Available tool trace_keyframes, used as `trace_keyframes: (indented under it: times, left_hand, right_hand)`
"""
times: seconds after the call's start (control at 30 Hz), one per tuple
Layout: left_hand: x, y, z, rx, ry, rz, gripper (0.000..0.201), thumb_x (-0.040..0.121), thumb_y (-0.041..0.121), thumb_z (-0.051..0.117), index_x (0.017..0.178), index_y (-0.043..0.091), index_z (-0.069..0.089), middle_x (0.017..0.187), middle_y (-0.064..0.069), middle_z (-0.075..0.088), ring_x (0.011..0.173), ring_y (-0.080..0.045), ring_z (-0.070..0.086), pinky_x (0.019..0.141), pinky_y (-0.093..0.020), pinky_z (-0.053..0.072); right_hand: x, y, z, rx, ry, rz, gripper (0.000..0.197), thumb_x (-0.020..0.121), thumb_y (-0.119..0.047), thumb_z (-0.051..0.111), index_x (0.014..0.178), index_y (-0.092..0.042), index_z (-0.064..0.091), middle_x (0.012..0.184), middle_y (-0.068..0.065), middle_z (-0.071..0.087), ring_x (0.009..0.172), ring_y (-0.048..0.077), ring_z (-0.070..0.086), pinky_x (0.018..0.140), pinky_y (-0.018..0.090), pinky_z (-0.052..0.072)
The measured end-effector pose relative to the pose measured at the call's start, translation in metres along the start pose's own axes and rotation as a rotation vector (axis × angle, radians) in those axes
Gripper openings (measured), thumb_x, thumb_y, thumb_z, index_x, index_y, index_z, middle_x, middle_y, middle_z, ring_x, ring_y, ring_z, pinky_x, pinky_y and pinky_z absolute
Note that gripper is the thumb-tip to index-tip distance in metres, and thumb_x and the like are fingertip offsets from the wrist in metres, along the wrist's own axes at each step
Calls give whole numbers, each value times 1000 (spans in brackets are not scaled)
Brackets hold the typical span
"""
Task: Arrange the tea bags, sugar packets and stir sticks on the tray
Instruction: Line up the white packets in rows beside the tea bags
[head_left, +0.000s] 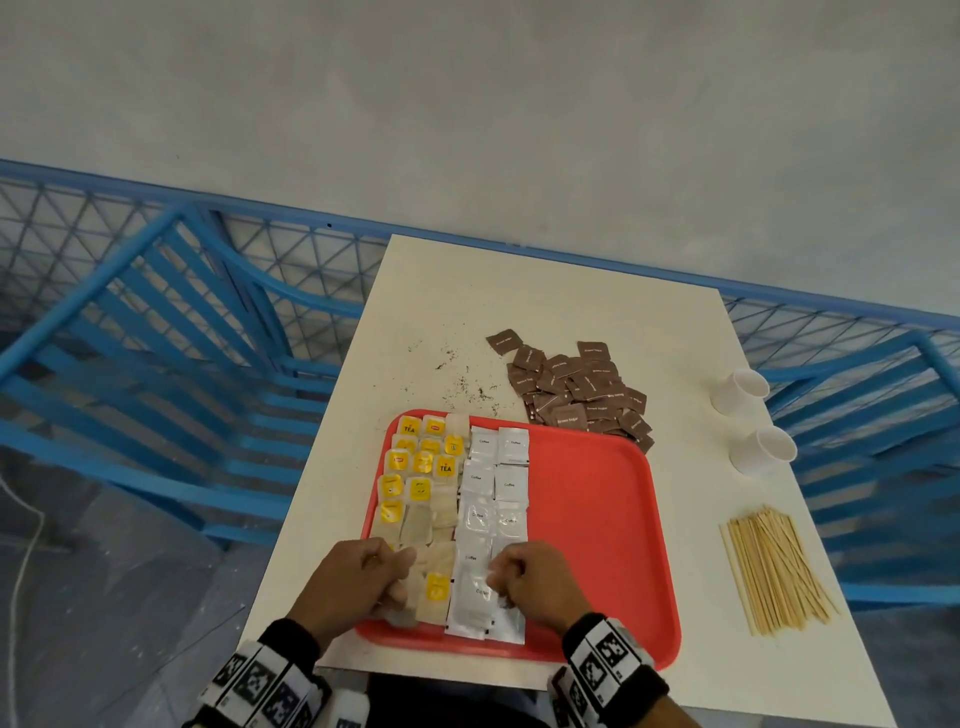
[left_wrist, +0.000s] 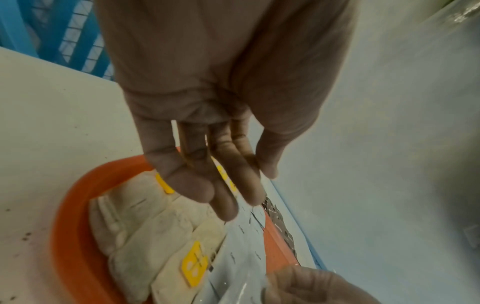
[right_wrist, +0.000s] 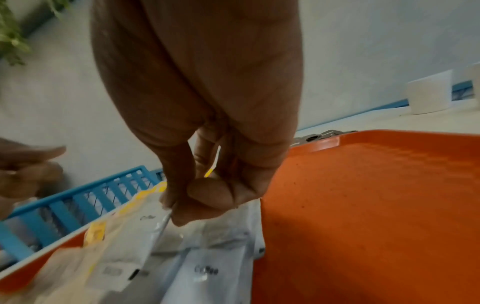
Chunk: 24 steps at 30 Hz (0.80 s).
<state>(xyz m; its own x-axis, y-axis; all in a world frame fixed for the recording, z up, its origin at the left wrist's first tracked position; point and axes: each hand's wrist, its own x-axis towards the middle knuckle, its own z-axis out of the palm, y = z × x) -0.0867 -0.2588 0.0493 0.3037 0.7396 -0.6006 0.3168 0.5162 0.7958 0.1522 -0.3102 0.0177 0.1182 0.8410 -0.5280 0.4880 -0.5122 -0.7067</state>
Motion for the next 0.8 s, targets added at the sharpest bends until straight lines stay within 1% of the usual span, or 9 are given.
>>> trace_keyframes:
  times: [0.07, 0.2, 0.33, 0.43, 0.5, 0.6, 0.67, 0.7, 0.8]
  left_hand:
    - [1, -3, -2, -22, -2, -3, 33, 90, 30, 70, 81, -1, 62, 71, -15, 71, 63, -25, 65, 63, -36, 54]
    - [3, -6, -2, -13, -23, -7, 30, 91, 29, 69, 82, 0, 62, 71, -12, 71, 63, -21, 65, 62, -34, 53]
    - [5, -3, 1, 9, -36, -1, 28, 93, 27, 68, 82, 1, 62, 70, -11, 71, 62, -18, 65, 60, -29, 53]
    - [7, -1, 3, 26, -39, 11, 28, 93, 26, 68, 80, 3, 62, 73, -13, 71, 65, -20, 65, 63, -31, 53]
    - [8, 1, 5, 29, -49, 17, 26, 93, 23, 68, 79, 3, 61, 72, -12, 70, 64, -20, 63, 61, -30, 52]
    - [12, 6, 10, 55, -68, 11, 26, 94, 21, 67, 81, -1, 62, 67, -10, 68, 59, -18, 60, 57, -29, 50]
    - [15, 13, 13, 103, -75, 11, 33, 93, 27, 68, 79, -2, 62, 60, -7, 63, 53, -16, 56, 53, -26, 48]
    - [17, 18, 16, 146, -71, 23, 36, 93, 30, 67, 74, 0, 60, 55, -5, 61, 48, -15, 53, 51, -25, 46]
    - [28, 38, 25, 293, -28, 100, 42, 94, 35, 66, 63, 10, 54, 45, 4, 55, 40, -7, 47, 47, -19, 42]
  right_hand:
    - [4, 5, 8, -33, 0, -15, 43, 86, 7, 45, 58, -22, 60, 68, -1, 68, 69, 13, 70, 71, 39, 60]
    - [10, 6, 17, -173, -22, -18, 35, 78, -5, 65, 52, -26, 54, 74, 1, 71, 80, 17, 73, 78, 41, 59]
    - [9, 5, 22, -266, -5, 46, 29, 74, -23, 78, 66, -26, 51, 76, -10, 59, 72, 9, 57, 66, 26, 49]
    - [9, 3, 22, -279, 53, 26, 27, 73, -29, 80, 78, -25, 54, 76, -12, 53, 71, 9, 50, 61, 24, 40]
    - [9, 0, 23, -268, 27, 25, 23, 74, -28, 79, 82, -23, 58, 75, -12, 55, 69, 8, 51, 62, 25, 42]
    - [9, -3, 18, -312, -5, -13, 13, 84, -24, 67, 72, -23, 60, 80, -7, 67, 71, 8, 62, 69, 31, 54]
    - [11, -8, 4, -301, 8, -53, 31, 89, -25, 64, 60, -21, 54, 69, -7, 65, 60, 0, 59, 64, 27, 54]
    - [11, -13, -5, -279, 17, -69, 39, 90, -26, 67, 56, -20, 50, 60, -8, 59, 52, -2, 54, 57, 20, 48]
    - [14, -25, -41, -205, 89, -112, 42, 89, -27, 72, 55, -19, 48, 49, -10, 47, 45, -2, 47, 51, 12, 38]
